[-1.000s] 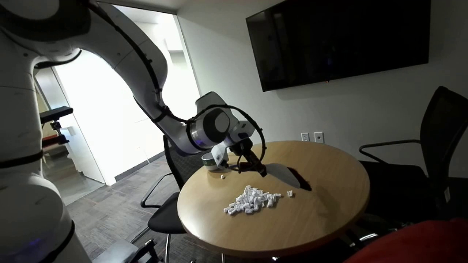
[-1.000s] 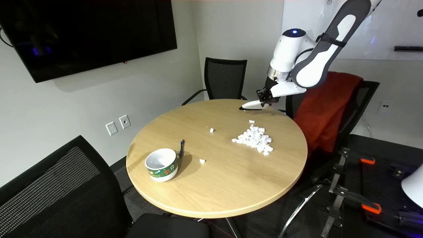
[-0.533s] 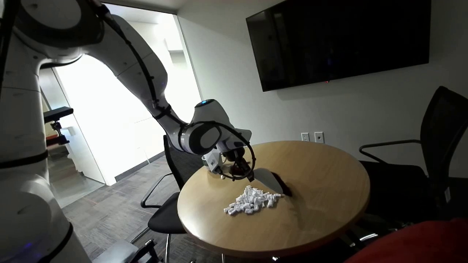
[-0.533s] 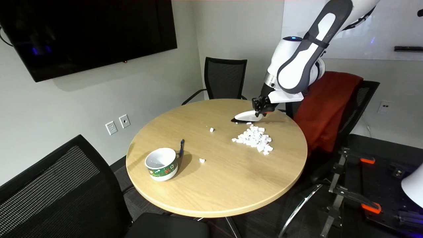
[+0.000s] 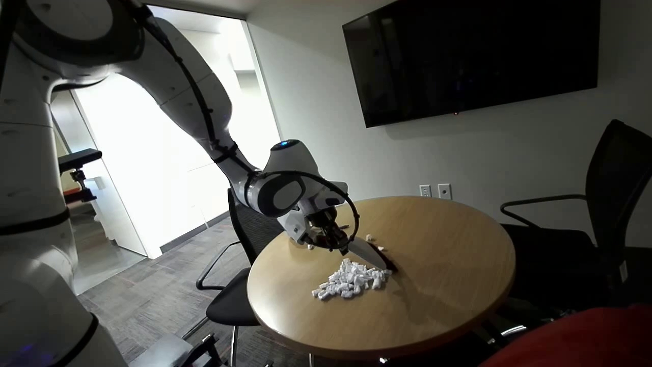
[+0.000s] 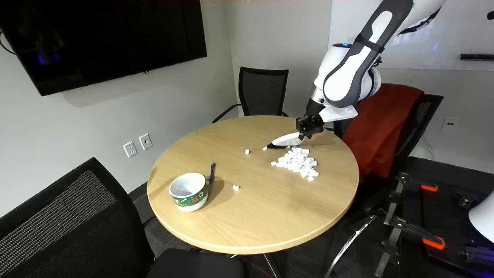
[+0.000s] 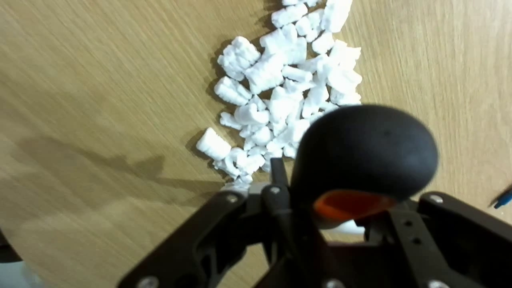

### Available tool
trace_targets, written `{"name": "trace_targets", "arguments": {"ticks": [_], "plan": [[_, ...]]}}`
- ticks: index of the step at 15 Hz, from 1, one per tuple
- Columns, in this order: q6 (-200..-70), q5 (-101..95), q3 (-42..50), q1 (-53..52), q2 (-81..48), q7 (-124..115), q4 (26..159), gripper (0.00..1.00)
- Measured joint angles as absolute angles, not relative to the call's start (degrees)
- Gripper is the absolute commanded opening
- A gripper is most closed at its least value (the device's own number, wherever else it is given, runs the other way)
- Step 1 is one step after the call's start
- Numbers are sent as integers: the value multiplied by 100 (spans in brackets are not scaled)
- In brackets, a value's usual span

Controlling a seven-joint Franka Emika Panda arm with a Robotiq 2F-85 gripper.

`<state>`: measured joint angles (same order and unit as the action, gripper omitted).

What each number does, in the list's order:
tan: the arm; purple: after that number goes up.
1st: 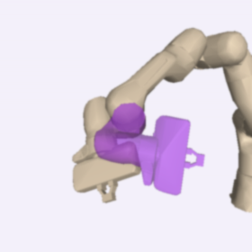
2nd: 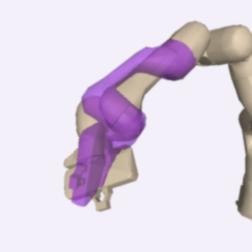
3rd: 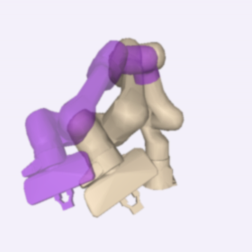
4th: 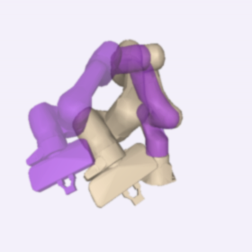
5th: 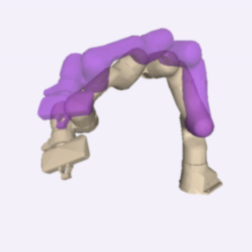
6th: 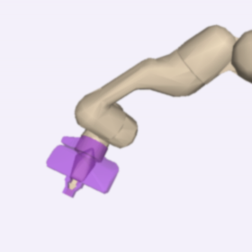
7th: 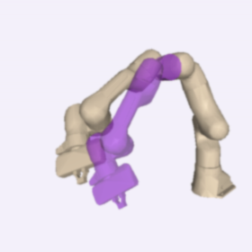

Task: Use the brush and sweep the white objects on the table

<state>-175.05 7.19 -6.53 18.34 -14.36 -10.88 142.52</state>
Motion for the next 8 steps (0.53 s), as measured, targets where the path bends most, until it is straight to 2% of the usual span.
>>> {"name": "trace_targets", "arguments": {"ticks": [4,8], "plan": [[-17574,700,-659,1878,-1069,-1016,14449,14],[-17926,330,105,1465,-708,-1209,14558,14]]}}
